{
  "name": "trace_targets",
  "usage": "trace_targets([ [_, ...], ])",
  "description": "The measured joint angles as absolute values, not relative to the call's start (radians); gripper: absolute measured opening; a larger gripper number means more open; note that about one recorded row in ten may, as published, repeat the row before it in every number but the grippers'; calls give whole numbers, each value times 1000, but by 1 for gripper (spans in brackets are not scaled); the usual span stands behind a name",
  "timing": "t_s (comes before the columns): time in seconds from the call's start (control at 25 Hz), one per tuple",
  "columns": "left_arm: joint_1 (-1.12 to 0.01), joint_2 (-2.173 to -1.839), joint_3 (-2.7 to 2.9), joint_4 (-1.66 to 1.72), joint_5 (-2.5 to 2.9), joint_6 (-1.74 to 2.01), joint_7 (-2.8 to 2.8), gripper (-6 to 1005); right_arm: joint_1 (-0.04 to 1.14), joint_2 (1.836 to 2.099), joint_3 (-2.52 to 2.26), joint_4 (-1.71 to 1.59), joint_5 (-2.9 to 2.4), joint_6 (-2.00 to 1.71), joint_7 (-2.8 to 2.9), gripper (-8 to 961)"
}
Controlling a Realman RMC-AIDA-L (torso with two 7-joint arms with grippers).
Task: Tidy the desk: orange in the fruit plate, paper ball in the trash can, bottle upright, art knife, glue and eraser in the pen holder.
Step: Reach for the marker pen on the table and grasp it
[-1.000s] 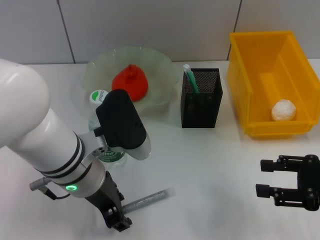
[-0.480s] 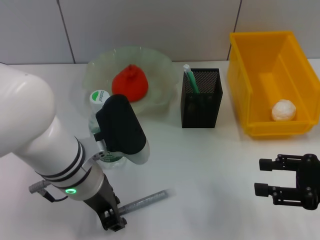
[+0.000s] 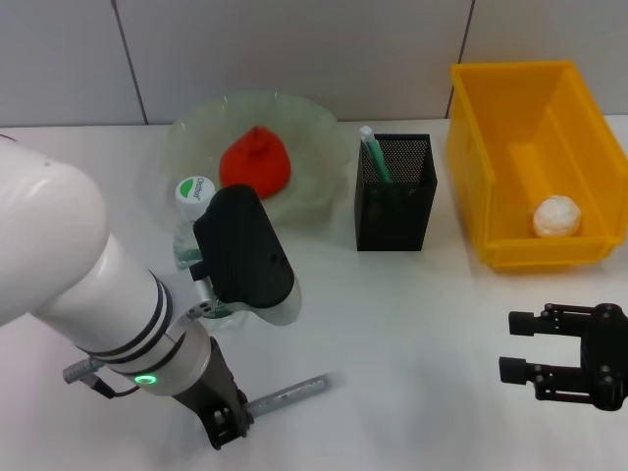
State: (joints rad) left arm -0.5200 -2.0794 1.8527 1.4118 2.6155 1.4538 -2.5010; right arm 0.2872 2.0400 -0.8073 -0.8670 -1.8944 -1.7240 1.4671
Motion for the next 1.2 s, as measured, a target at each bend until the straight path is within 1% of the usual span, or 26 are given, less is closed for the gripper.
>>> trace_targets([
  [0.28,-503,-2079,1855,1421,2631,1436,-2505,185,287,2040,-806,-867,-1894,-1725,1468,673],
  [0.48,-484,-2075,1836,1438,2629,1428,-2505,141,286,2040,-804,-867,-1893,-1728,1470,673],
  [0.6,-469,-2074,1810,1465,2621,1430,-2496,140,285,2040,-784,-867,-1889,-1738,1469,673],
  [0.68,-438,-2072,1719,1504,2556,1442,-2446,140,285,2040,-753,-866,-1887,-1749,1466,673],
  [0.8,-422,-2070,1589,1501,2410,1475,-2367,70,287,2044,-703,-859,-1886,-1770,1458,673],
  [0.96,-418,-2069,1524,1469,2350,1494,-2314,56,291,2052,-671,-852,-1885,-1780,1456,673],
  [1.2,-433,-2071,1537,1466,2416,1494,-2318,35,300,2053,-669,-834,-1886,-1780,1459,673],
])
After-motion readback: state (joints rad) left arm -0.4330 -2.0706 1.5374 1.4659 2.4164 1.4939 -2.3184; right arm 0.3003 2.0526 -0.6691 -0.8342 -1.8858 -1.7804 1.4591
